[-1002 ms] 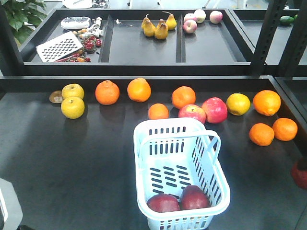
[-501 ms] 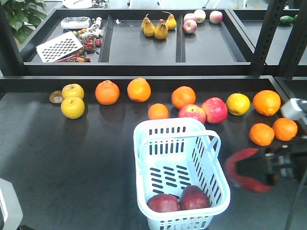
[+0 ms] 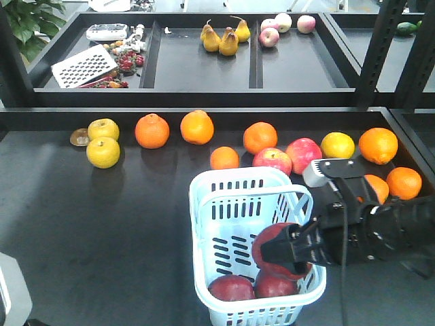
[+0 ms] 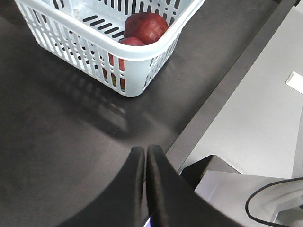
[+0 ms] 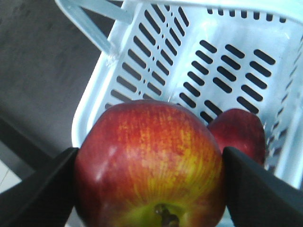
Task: Pick three apples into basket with both arms
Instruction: 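Carry the apple with the right gripper into the basket and release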
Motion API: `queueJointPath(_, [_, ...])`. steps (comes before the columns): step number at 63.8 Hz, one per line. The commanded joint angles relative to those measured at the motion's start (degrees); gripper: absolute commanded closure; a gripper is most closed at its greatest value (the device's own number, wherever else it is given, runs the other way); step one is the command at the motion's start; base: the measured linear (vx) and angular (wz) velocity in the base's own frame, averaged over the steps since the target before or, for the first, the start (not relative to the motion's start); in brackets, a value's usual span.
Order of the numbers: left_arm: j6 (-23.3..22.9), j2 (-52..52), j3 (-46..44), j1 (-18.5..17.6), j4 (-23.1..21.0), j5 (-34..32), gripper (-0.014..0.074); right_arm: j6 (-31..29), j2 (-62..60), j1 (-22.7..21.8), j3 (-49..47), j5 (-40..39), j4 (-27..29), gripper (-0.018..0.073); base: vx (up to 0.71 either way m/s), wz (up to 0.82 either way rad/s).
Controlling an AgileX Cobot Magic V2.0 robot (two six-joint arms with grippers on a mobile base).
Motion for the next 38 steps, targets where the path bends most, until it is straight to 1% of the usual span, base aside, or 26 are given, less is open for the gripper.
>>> queueJointPath(1, [-0.33, -0.05, -1.36, 0.06, -2.38, -2.28, 0.0603, -3.65, 0.25, 0.16, -1.32, -3.69, 5.85, 0.0120, 0.00, 0.00])
queueJointPath(4, [-0.33, -0.05, -1.36, 0.06, -2.38, -2.28, 0.0603, -5.31, 0.63, 0.16, -1.32, -4.43, 7.28, 0.0029, 0.00, 0.00])
queueJointPath(9, [-0.33, -0.05, -1.36, 0.06, -2.38, -2.28, 0.0603, -6.41, 0.69, 0.16, -1.32, -5.52, 8.76, -0.0060, 0.00, 0.00])
queueJointPath(13, [-0.33, -0.05, -1.36, 0.06, -2.38, -2.28, 0.0603, -6.42, 0.69, 0.16, -1.32, -6.50, 9.26, -0.0106, 0.00, 0.00])
queueJointPath(17, [-0.33, -0.05, -1.36, 0.06, -2.38, -2.28, 0.0603, -6.42, 0.69, 0.16, -1.32, -6.74, 9.39, -0.0120, 0.00, 0.00])
queueJointPath(23, [-0.33, -0.05, -1.36, 0.06, -2.38, -2.28, 0.0603, -6.61, 0.69, 0.16, -1.32, -6.54, 9.41, -0.0109, 0.00, 0.00])
queueJointPath(29, [-0.33, -0.05, -1.36, 0.06, -2.38, -2.28, 0.0603, -6.61, 0.69, 0.16, -1.32, -6.00, 9.41, -0.0072, 0.00, 0.00])
queueJointPath(34, [-0.33, -0.05, -1.36, 0.06, -2.38, -2.28, 0.0603, -7.10, 0.69, 0.16, -1.32, -4.21, 9.41, -0.0005, 0.00, 0.00])
queueJointPath(38, [-0.33, -0.05, -1.36, 0.06, -2.38, -2.28, 0.0603, -8.49, 0.37, -0.02, -1.32, -1.40, 9.41, 0.0092, 0.00, 0.00])
